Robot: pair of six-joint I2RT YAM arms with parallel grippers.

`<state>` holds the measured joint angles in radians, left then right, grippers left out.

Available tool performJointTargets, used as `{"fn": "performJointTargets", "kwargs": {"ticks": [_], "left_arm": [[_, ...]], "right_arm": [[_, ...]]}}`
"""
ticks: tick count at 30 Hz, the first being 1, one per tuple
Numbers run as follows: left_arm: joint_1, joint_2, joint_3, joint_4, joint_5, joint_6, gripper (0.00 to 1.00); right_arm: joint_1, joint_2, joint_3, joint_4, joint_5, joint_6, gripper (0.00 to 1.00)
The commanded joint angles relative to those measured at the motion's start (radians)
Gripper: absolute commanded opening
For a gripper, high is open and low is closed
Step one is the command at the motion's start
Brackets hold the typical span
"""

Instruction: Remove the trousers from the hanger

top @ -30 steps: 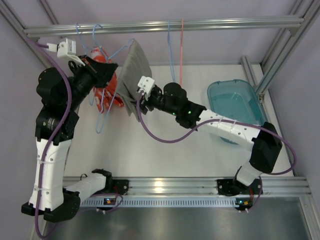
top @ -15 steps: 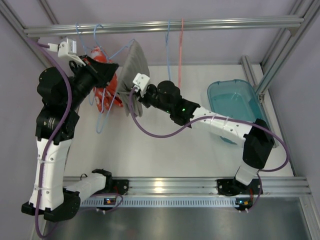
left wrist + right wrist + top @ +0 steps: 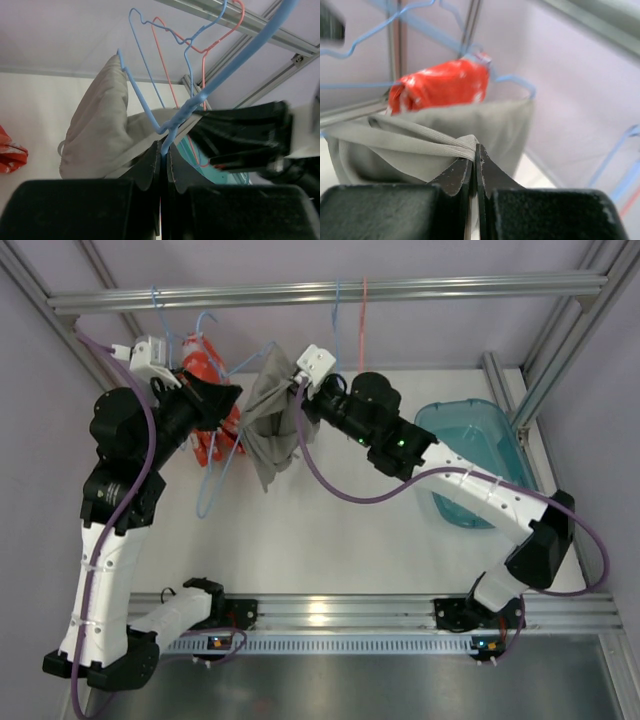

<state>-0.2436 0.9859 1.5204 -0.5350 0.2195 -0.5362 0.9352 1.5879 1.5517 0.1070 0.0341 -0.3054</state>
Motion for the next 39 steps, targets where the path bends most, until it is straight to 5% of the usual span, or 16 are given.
{"fn": "performJointTargets", "kwargs": {"ticks": [1,22,39], "left_arm": [[0.004,-0.046,-0.022,0.133,-0.009,0.024,0.0],[0.004,-0.162,-0.253,0.082,-0.022,0.056,0.0],[0.004,-0.041,0.067,0.072,0.014,0.005,0.0]], "right_arm": [[-0.029,-0.097,0.106,0.025,0.013,-0.017,0.0],[-0.039,-0.085,0.444,0.023,-0.028,-0.047,0.0],[-0.038,-0.256,-0.131,0.014,-0.152,-0.09,0.0]]}}
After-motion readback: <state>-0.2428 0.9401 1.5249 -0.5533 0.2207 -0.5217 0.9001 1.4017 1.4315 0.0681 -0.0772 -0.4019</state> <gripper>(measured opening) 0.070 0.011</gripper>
